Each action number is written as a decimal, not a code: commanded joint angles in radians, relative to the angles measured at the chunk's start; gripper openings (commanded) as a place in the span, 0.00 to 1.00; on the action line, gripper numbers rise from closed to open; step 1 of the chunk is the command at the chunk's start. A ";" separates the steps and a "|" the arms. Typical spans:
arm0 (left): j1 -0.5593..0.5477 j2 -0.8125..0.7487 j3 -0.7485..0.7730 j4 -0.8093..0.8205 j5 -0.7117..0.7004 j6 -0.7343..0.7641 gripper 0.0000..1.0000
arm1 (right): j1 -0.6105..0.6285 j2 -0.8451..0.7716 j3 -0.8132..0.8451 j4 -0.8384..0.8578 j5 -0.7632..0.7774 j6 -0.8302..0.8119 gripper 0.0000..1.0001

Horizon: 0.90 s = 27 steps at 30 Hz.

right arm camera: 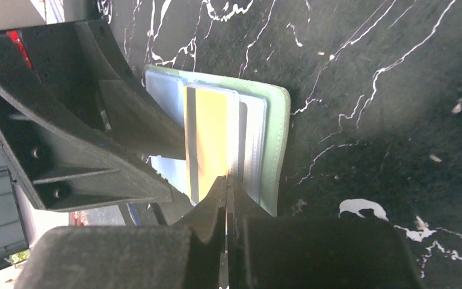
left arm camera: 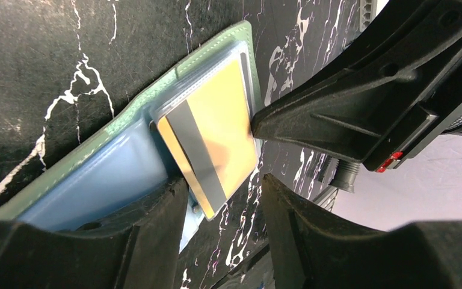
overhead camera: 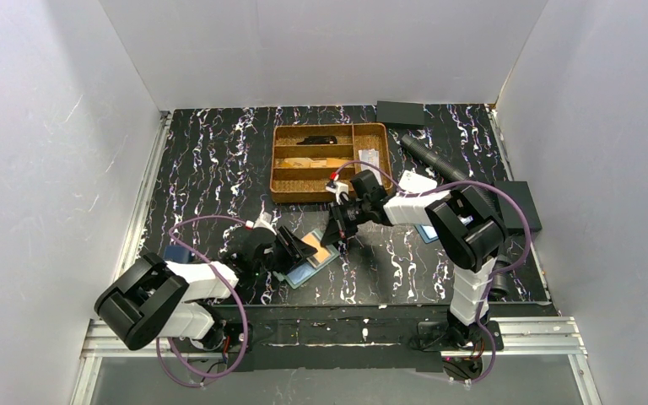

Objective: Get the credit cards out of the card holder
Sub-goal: Remove the credit card from the card holder.

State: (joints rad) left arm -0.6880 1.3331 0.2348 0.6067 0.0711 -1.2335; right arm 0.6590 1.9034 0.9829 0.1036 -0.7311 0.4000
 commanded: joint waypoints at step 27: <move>0.125 -0.038 -0.157 -0.202 -0.041 0.003 0.47 | 0.053 0.071 0.029 -0.150 0.217 -0.093 0.01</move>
State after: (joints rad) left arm -0.6010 1.2316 0.1371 0.6353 0.0975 -1.2953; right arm 0.7074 1.9163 1.0397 0.0563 -0.6537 0.3843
